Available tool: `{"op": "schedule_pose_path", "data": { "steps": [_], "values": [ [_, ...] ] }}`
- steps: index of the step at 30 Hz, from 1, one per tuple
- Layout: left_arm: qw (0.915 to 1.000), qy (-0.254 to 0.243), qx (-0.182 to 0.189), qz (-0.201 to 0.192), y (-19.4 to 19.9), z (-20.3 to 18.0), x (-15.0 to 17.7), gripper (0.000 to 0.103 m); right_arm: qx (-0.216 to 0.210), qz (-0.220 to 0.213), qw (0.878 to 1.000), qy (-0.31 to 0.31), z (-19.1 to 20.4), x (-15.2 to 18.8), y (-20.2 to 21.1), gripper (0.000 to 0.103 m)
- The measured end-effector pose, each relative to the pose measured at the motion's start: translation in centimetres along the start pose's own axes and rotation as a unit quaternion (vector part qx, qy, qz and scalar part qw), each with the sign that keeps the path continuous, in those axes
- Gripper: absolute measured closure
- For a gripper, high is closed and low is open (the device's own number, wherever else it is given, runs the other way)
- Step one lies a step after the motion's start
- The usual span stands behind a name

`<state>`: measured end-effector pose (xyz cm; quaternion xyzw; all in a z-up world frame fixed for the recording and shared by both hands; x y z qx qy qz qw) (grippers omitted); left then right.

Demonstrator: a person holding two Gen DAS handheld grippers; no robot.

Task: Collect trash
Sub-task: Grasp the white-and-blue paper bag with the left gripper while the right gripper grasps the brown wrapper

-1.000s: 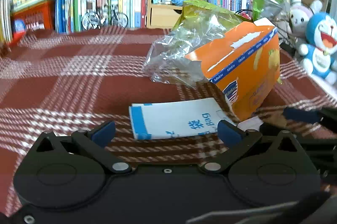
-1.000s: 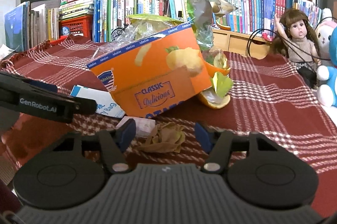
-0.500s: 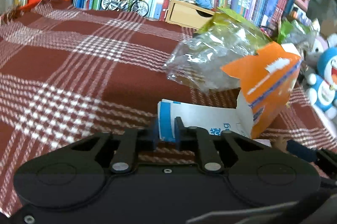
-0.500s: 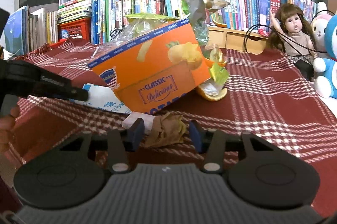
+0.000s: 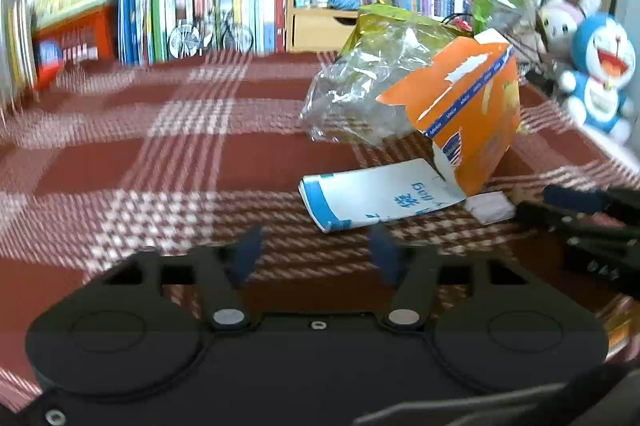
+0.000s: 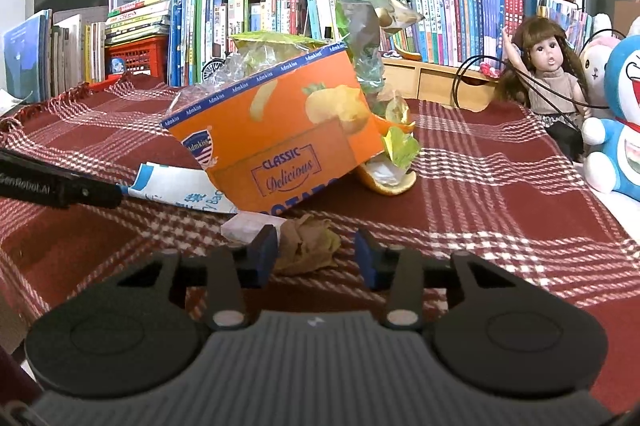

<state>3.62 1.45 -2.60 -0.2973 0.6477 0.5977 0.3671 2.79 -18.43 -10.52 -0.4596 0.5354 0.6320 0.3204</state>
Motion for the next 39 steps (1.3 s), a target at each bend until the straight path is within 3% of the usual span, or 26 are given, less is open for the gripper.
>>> {"op": "schedule_pose_path", "data": {
  "steps": [3,8,12,15,22,25,30,33,36,39],
  "values": [
    [0.9992,-0.035,-0.002,-0.017,-0.6,-0.8,-0.4,0.019,-0.001,0.002,1.000,0.003,0.1,0.2,-0.1,0.050],
    [0.9982,-0.054,0.022,-0.010,-3.9,-1.8,-1.1,0.013,-0.001,0.008,1.000,0.006,0.2,0.5,-0.3,0.043],
    [0.9965,-0.020,0.080,0.016,-6.1,-2.7,-1.0,0.007,-0.002,0.014,1.000,0.004,-0.2,0.8,-0.6,0.042],
    [0.9954,-0.033,0.088,0.017,-6.2,-3.4,-0.8,0.007,-0.005,0.015,1.000,0.001,-0.6,0.9,-0.6,0.041],
    [0.9905,-0.079,0.110,0.026,-3.9,-5.1,0.3,0.037,-0.014,0.014,1.000,0.000,-0.7,1.1,-0.5,0.038],
    [0.9883,-0.089,0.119,0.034,-2.3,-5.7,0.9,0.041,-0.013,0.013,1.000,0.000,-0.7,1.1,-0.6,0.038],
    [0.9815,-0.134,0.134,0.028,0.7,-7.1,2.0,0.036,-0.012,0.013,1.000,0.003,-0.7,1.0,-0.7,0.037],
    [0.9818,-0.158,0.106,0.003,1.5,-7.3,1.6,0.020,-0.009,0.013,1.000,0.003,-0.8,1.0,-0.8,0.037],
    [0.9808,-0.174,0.084,-0.021,1.4,-7.6,0.7,0.014,-0.008,0.012,1.000,-0.003,-0.8,0.9,-0.8,0.037],
    [0.9763,-0.186,0.108,-0.020,0.6,-8.6,0.5,0.012,-0.009,0.013,1.000,-0.007,-0.9,0.9,-1.0,0.037]
  ]
}}
Point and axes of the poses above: each gripper's, at about its wrist camera, not at the fingertips, and y roughly against the way its jaws point, z to its left, x to its underside, the point moved 8 cm from there along -y, roughly the way its jaws point, and after that the axes turned 3 degrees about -z, right-handed, at the moved point
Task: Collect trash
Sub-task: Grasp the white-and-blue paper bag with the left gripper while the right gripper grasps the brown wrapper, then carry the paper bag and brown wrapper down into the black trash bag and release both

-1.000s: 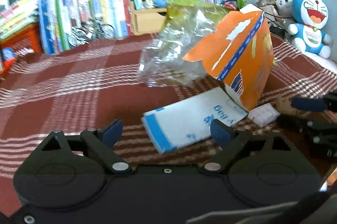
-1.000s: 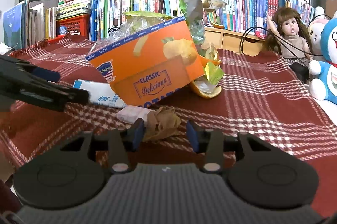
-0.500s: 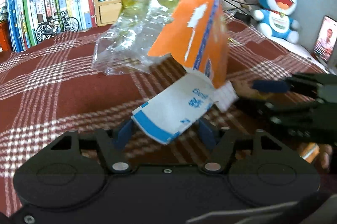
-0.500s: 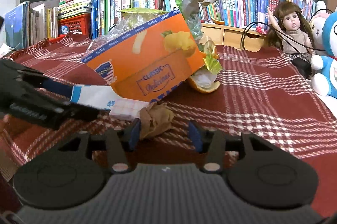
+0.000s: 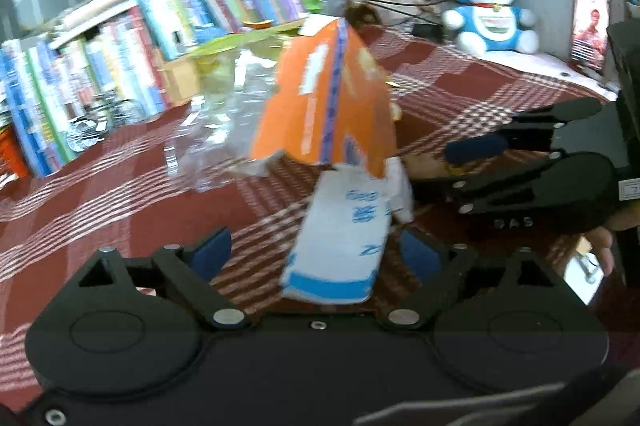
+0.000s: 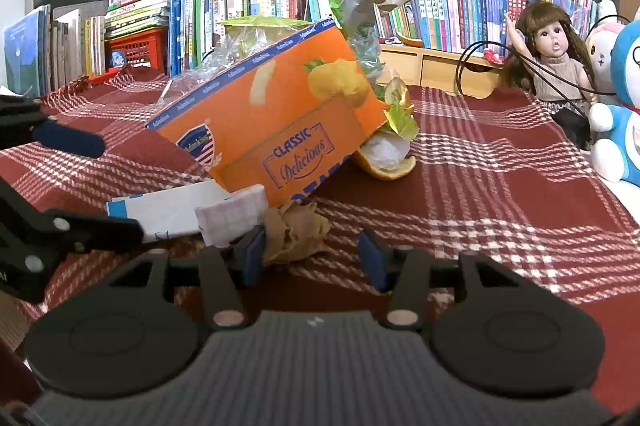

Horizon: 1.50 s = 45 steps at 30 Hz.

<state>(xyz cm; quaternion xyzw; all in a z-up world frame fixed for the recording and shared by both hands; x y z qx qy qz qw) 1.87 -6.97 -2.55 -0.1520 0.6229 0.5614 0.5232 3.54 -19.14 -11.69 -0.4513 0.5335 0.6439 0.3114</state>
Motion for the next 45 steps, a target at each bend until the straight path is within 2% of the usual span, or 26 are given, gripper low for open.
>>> {"op": "schedule_pose_path", "data": {
  "steps": [3,5,6,7,9,12,13,16,24,31,40,45],
  "values": [
    [0.9997,-0.002,0.014,0.018,-1.9,-0.8,0.1,0.013,-0.003,0.001,1.000,-0.006,-0.1,-0.1,-0.2,0.037],
    [0.9995,0.003,0.014,0.029,-3.0,-1.0,0.3,0.020,-0.006,0.004,1.000,-0.014,-0.3,-0.1,-0.4,0.037],
    [0.9992,0.014,0.019,0.031,-3.3,-1.0,0.4,0.028,-0.008,0.005,1.000,-0.017,-0.3,-0.1,-0.4,0.037],
    [0.9987,0.029,0.029,0.030,-3.5,-1.0,0.3,0.039,-0.011,0.005,1.000,-0.019,-0.3,-0.1,-0.4,0.042],
    [0.9968,0.058,0.041,0.038,-3.5,-0.8,0.2,0.050,-0.018,0.007,1.000,-0.024,-0.4,-0.1,-0.4,0.050],
    [0.9973,0.059,0.032,0.030,-3.0,-0.4,0.0,0.059,-0.029,0.006,0.999,-0.026,-0.2,-0.2,-0.2,0.061],
    [0.9976,0.058,0.027,0.027,-2.7,-0.3,0.0,0.062,-0.030,0.006,0.999,-0.028,-0.1,-0.2,-0.2,0.067],
    [0.9977,0.062,0.009,0.025,-1.9,0.2,-0.1,0.070,-0.027,0.004,0.999,-0.039,-0.1,-0.3,0.1,0.073],
    [0.9955,0.079,-0.047,0.025,0.4,2.2,1.0,0.074,0.005,-0.009,0.999,-0.044,-0.8,-0.7,1.0,0.076],
    [0.9924,0.103,-0.063,0.021,3.1,2.7,2.3,0.075,0.014,-0.023,0.998,-0.060,-1.0,-0.7,3.0,0.076],
    [0.9905,0.130,-0.044,0.009,8.2,0.4,4.0,0.075,-0.016,-0.023,0.996,-0.080,1.1,0.9,7.2,0.076],
    [0.9875,0.153,-0.032,0.019,11.6,-1.6,6.6,0.075,-0.038,0.004,0.996,-0.077,3.3,3.7,10.3,0.076]
  ]
}}
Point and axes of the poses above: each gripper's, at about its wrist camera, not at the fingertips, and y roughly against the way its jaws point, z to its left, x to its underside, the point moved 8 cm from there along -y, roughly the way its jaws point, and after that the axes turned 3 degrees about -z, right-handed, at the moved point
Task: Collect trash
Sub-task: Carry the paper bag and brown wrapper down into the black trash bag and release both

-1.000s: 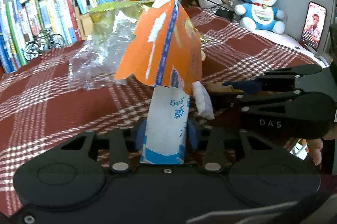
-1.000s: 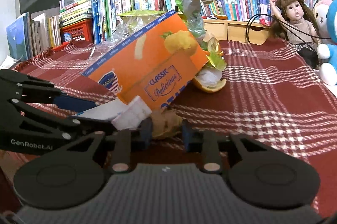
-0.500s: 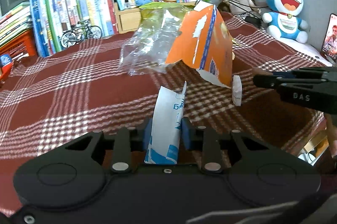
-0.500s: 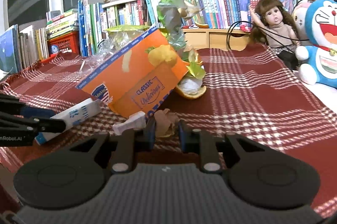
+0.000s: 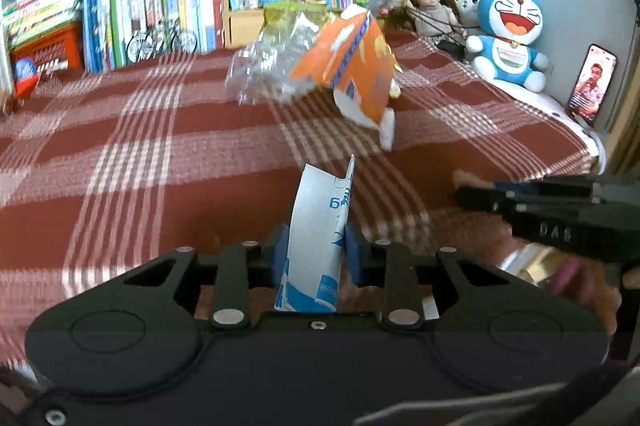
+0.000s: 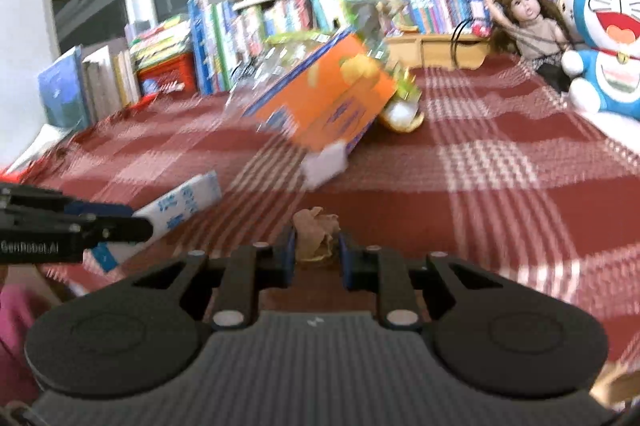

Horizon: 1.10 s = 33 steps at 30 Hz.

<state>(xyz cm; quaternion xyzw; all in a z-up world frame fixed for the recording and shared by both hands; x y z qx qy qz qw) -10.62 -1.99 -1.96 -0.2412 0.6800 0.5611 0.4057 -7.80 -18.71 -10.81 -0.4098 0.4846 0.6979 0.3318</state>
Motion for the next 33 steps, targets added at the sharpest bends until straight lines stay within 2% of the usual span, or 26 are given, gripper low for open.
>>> {"op": "schedule_pose_path", "data": {
  "steps": [6,14,18,22,26,33],
  "values": [
    [0.9986,0.012,0.004,0.050,1.9,-0.5,4.8,0.075,-0.017,0.072,0.997,0.007,1.9,5.4,1.6,0.076],
    [0.9904,0.014,0.013,0.137,0.2,-1.8,11.3,0.075,-0.028,0.157,0.987,-0.011,3.0,11.6,0.3,0.076],
    [0.9804,0.017,0.006,0.196,-2.4,-1.9,15.0,0.075,-0.023,0.189,0.982,-0.013,2.7,14.1,-1.1,0.076],
    [0.9664,0.046,-0.005,0.253,-4.8,-1.5,18.2,0.075,-0.019,0.219,0.975,-0.023,2.2,16.0,-2.3,0.076],
    [0.9591,0.055,-0.008,0.278,-5.7,-1.5,19.7,0.075,-0.017,0.237,0.971,-0.030,2.0,17.2,-2.9,0.075],
    [0.9557,0.055,-0.012,0.289,-5.8,-1.4,20.6,0.073,-0.020,0.246,0.968,-0.033,2.0,17.8,-3.3,0.072]
  ]
}}
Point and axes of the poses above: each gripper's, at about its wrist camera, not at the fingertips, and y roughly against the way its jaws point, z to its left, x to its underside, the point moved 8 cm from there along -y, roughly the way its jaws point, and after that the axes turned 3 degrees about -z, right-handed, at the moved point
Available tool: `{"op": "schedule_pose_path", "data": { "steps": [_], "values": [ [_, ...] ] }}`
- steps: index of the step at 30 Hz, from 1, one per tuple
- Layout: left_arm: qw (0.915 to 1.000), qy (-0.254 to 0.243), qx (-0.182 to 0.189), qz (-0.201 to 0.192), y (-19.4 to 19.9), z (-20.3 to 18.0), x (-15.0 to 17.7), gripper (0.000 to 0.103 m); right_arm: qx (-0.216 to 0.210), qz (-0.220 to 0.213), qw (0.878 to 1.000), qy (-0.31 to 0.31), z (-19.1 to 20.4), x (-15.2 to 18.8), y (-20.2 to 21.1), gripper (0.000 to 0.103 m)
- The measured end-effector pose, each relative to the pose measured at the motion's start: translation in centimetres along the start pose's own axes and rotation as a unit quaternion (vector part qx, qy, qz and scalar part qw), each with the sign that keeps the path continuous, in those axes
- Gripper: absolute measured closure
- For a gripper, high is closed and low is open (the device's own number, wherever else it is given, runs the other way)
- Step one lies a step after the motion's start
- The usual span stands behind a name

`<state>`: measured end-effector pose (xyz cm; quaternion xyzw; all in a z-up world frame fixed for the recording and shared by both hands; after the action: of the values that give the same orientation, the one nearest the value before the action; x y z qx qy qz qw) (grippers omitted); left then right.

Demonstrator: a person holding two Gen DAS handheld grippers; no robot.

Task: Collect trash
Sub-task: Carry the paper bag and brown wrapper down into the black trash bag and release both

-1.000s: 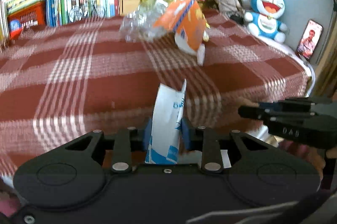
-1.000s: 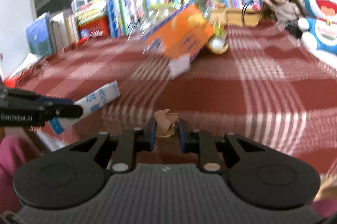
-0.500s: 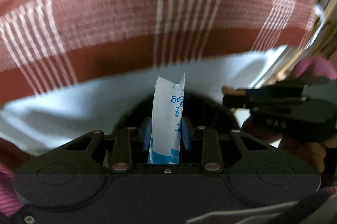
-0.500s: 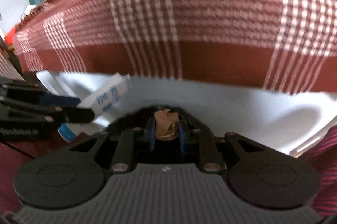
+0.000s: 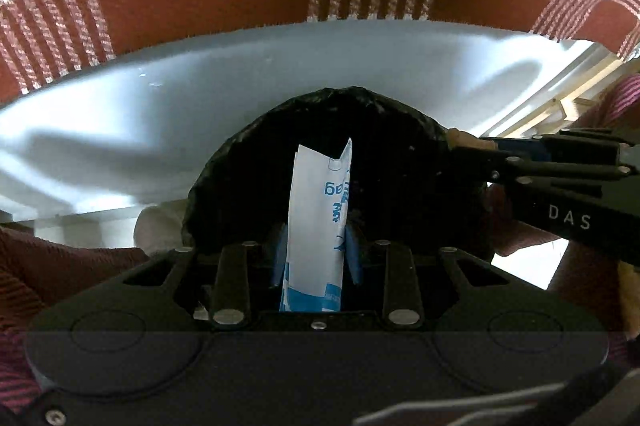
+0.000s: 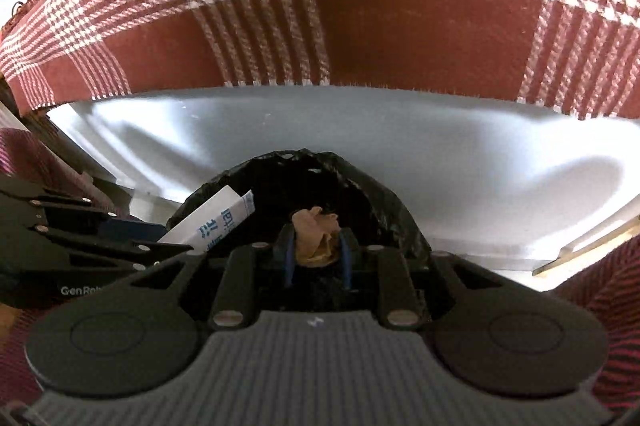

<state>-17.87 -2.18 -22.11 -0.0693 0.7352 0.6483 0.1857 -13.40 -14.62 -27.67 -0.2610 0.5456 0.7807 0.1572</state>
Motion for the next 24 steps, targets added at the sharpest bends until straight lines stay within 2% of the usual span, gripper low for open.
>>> {"op": "schedule_pose_path", "data": {
  "steps": [3,7,10,14,18,22,24],
  "values": [
    [1.0000,0.000,0.000,0.003,-0.1,-0.1,-0.2,0.071,0.000,0.000,1.000,0.000,0.1,-0.1,-0.2,0.071],
    [1.0000,0.001,-0.003,0.004,-0.4,-0.3,-0.4,0.062,0.000,0.000,1.000,0.000,0.1,-0.1,-0.1,0.070],
    [1.0000,0.006,-0.005,0.005,-0.5,0.0,-0.4,0.058,0.000,-0.001,1.000,-0.002,0.0,-0.3,0.0,0.052],
    [0.9999,0.012,-0.006,0.006,-0.4,0.1,-0.5,0.048,0.000,-0.001,1.000,-0.001,0.0,-0.4,0.0,0.043],
    [0.9999,0.011,-0.013,0.003,0.0,0.2,-0.7,0.032,0.002,-0.003,1.000,-0.001,0.1,-0.4,0.0,0.041],
    [0.9996,0.006,-0.012,-0.023,1.4,0.2,-1.8,0.020,0.006,-0.014,1.000,0.002,0.1,-0.8,0.5,0.039],
    [0.9991,0.003,-0.013,-0.040,2.4,0.2,-2.6,0.018,0.007,-0.025,1.000,0.004,0.1,-1.3,1.0,0.037]
  ]
}}
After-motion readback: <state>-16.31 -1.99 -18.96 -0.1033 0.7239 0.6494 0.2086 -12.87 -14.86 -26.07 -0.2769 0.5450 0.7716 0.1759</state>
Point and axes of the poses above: each gripper's, at about its wrist camera, not at the fingertips, and y roughly against the way its jaws point, z to its left, x to its underside, the point moved 8 cm from there along -y, roughly the way its jaws point, and after that the axes turned 3 degrees about -z, right-handed, at the moved point
